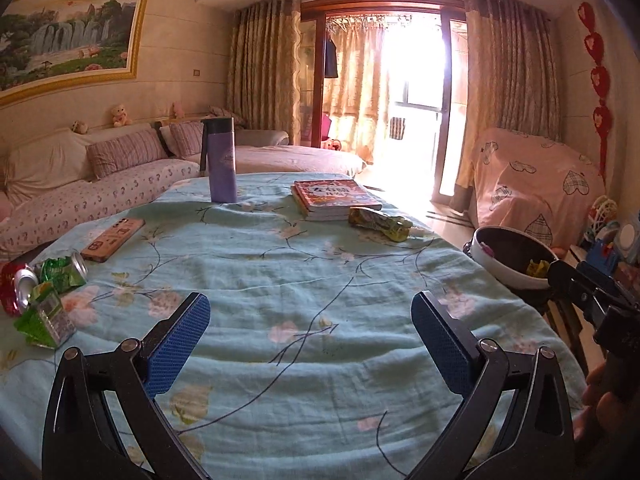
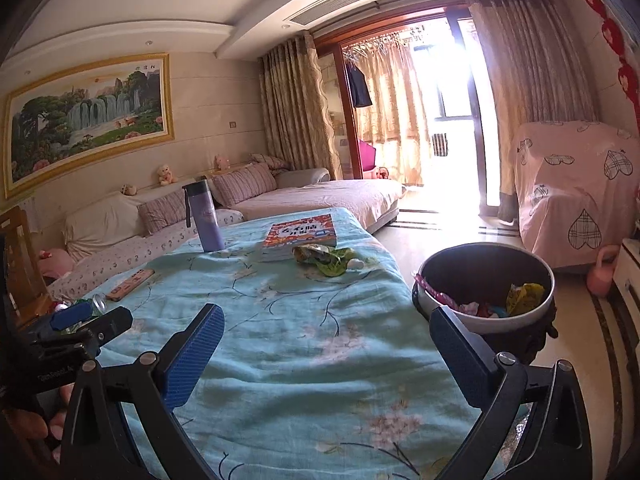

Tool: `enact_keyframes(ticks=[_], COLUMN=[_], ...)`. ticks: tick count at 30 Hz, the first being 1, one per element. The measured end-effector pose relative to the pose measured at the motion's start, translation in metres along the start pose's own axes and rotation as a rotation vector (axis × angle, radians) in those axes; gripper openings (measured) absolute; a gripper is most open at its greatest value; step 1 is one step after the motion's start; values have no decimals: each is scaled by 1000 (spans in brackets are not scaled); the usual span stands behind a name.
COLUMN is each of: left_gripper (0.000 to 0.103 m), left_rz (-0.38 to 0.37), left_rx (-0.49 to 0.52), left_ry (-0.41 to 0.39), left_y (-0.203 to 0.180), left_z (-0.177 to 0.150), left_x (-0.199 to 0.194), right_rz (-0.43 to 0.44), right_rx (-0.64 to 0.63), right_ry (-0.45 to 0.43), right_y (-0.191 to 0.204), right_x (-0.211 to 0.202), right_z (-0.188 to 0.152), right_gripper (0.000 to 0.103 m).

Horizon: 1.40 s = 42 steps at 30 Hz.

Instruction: Collect trash

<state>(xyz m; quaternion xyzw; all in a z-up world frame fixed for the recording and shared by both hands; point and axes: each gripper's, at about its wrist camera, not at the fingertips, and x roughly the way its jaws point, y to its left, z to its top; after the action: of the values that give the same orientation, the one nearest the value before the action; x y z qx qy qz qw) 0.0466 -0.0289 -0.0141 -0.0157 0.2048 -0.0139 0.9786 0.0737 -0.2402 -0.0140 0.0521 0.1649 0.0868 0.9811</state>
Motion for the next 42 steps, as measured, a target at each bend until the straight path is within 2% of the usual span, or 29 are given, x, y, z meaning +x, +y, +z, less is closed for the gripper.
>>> enact_keyframes(ticks=[7, 12, 22, 42], left_gripper=[103, 103, 103, 103], left_rz=[37, 54, 81, 70], left_rx=[33, 33, 34, 52], left_ry=[4, -19, -5, 1], left_y=[-6, -4, 0, -8], left_z=[1, 5, 9, 10], left_x=[-8, -18, -23, -24], right_rz=[-4, -11, -10, -15], right_rx=[-2, -12, -17, -7], right_ry=[7, -1, 3, 20], right_y=[0, 4, 8, 7], right_x=[-6, -14, -17, -18], right_z=[-2, -2, 1, -1], right_gripper=[103, 103, 103, 103])
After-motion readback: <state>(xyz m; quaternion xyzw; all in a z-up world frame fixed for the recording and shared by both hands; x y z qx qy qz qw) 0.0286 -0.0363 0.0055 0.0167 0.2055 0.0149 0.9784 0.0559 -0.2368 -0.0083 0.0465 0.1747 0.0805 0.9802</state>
